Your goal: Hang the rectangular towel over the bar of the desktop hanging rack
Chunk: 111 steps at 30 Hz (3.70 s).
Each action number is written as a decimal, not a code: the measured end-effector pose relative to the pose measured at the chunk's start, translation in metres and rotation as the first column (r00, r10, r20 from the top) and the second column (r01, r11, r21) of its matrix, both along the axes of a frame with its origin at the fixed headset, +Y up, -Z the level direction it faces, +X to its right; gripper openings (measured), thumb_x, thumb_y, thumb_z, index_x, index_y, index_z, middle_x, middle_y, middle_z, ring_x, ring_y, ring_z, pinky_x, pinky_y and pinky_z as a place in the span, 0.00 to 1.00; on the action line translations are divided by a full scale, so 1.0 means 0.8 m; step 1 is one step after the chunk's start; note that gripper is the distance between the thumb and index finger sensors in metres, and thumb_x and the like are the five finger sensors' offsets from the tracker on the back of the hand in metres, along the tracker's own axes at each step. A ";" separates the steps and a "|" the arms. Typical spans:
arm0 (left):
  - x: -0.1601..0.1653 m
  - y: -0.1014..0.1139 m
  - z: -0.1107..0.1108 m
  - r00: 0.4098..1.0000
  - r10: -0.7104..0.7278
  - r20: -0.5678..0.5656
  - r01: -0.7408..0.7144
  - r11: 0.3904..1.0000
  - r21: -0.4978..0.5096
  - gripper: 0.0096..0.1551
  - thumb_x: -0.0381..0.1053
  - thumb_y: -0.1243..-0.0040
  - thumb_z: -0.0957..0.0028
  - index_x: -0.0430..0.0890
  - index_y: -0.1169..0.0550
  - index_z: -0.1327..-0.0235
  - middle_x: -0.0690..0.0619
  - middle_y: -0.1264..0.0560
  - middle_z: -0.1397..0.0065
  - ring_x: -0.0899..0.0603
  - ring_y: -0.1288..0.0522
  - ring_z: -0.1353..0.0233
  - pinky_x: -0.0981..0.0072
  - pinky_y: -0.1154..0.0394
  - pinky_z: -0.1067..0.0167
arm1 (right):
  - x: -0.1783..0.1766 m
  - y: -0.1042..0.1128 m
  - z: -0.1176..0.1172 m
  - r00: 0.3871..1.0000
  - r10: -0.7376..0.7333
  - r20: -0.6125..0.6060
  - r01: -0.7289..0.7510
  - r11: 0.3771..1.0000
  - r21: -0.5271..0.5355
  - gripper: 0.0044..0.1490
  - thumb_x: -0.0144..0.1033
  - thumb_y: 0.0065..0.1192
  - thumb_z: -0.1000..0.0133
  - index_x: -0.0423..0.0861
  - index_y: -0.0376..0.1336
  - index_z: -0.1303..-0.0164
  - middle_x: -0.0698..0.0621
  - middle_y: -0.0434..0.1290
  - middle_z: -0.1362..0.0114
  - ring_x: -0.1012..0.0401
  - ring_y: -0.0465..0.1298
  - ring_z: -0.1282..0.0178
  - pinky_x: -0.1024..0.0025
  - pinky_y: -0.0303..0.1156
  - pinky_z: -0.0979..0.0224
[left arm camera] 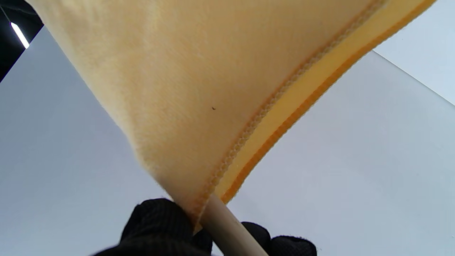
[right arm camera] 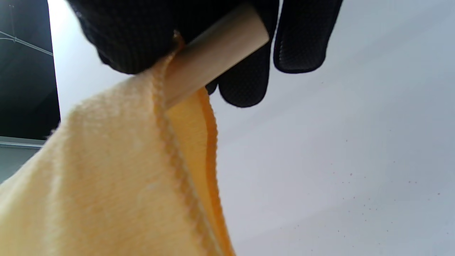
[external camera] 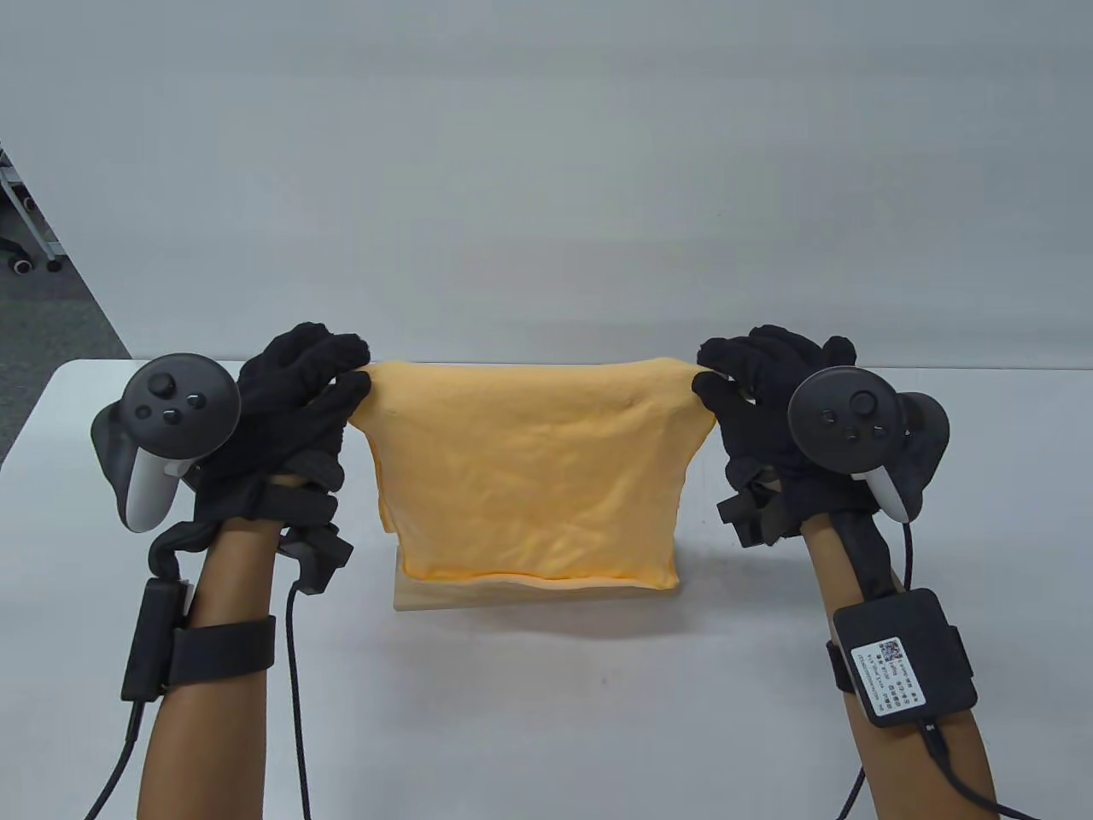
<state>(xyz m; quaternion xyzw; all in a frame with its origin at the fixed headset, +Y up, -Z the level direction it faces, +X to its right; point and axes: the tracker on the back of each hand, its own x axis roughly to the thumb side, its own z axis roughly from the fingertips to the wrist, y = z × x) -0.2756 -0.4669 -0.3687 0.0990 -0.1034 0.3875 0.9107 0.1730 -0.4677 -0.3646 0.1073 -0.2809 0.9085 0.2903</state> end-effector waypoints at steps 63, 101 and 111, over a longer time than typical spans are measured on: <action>-0.090 -0.297 0.119 0.776 -0.594 -0.211 0.497 0.783 -0.375 0.55 0.81 0.52 0.46 0.65 0.64 0.19 0.60 0.79 0.15 0.39 0.85 0.16 0.20 0.82 0.37 | 0.078 -0.316 0.084 0.827 0.540 0.156 -0.409 0.768 -0.493 0.59 0.73 0.43 0.60 0.54 0.34 0.25 0.38 0.26 0.18 0.30 0.28 0.23 0.18 0.28 0.37; -0.101 -0.298 0.128 0.775 -0.580 -0.251 0.462 0.791 -0.401 0.55 0.80 0.52 0.46 0.65 0.64 0.18 0.58 0.78 0.15 0.37 0.83 0.15 0.19 0.81 0.37 | 0.099 -0.313 0.080 0.807 0.557 0.196 -0.377 0.741 -0.556 0.58 0.69 0.45 0.59 0.52 0.35 0.25 0.37 0.30 0.17 0.31 0.31 0.21 0.20 0.27 0.36; -0.102 -0.298 0.127 0.781 -0.571 -0.253 0.449 0.795 -0.407 0.55 0.80 0.52 0.46 0.65 0.65 0.19 0.58 0.78 0.15 0.37 0.83 0.15 0.19 0.81 0.36 | 0.097 -0.314 0.078 0.798 0.575 0.184 -0.393 0.726 -0.564 0.58 0.69 0.45 0.59 0.52 0.35 0.25 0.37 0.30 0.17 0.31 0.31 0.21 0.20 0.27 0.36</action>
